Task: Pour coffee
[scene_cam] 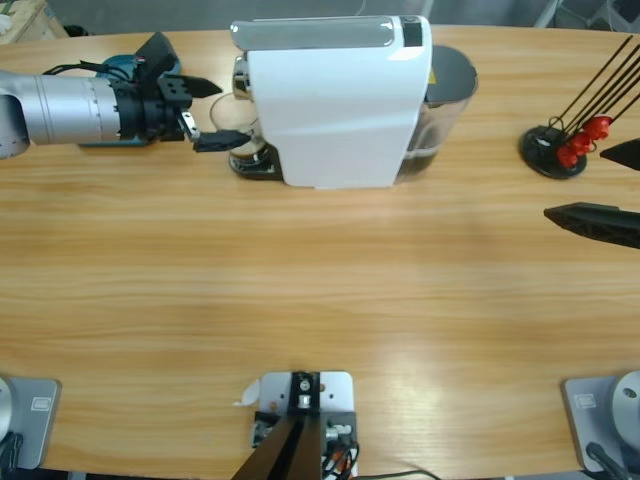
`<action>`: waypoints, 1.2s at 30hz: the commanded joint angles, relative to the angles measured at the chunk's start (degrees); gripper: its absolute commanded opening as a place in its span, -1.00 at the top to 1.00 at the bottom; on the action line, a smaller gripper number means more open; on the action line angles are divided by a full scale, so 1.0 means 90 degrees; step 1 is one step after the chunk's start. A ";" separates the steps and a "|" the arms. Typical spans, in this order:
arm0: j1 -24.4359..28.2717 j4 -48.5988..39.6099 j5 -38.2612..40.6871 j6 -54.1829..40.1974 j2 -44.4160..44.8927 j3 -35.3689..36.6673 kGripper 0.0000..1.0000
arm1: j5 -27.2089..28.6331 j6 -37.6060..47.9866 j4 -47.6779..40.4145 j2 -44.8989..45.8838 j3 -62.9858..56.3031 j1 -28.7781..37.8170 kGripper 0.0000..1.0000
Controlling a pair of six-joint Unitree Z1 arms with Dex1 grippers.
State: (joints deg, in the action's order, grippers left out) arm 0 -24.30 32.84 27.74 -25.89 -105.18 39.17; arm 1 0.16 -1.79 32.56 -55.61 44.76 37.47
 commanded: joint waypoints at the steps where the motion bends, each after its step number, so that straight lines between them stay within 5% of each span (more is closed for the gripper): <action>1: 0.0065 0.0354 0.0854 0.0268 -0.0569 -0.0159 -0.92 | -0.0076 -0.0075 -0.0063 -0.0224 -0.0081 0.0066 -0.97; 14: 0.0103 0.0419 0.0756 0.0268 -0.0678 -0.0202 -0.90 | -0.0098 -0.0084 -0.0063 -0.0218 -0.0081 0.0066 -0.97; 19: 0.0103 0.0509 0.0684 0.0295 -0.0739 -0.0202 -0.36 | -0.0115 -0.0084 -0.0063 -0.0235 -0.0081 0.0066 -0.97; 26: 0.0103 0.0599 0.0672 0.0365 -0.0774 -0.0212 -0.18 | -0.0125 -0.0094 -0.0063 -0.0266 -0.0071 0.0066 -0.97; 31: 0.0103 0.0612 0.0637 0.0367 -0.0733 -0.0282 0.24 | -0.0125 -0.0094 -0.0063 -0.0268 -0.0071 0.0066 -0.97; 36: 0.0272 0.0690 0.0313 0.0473 -0.0381 -0.0499 0.24 | -0.0150 -0.0094 -0.0114 -0.0259 -0.0100 0.0066 -0.97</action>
State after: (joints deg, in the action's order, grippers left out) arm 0 -23.70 37.85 33.84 -23.18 -109.34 38.11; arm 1 -0.02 -1.97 32.56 -56.74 44.76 37.47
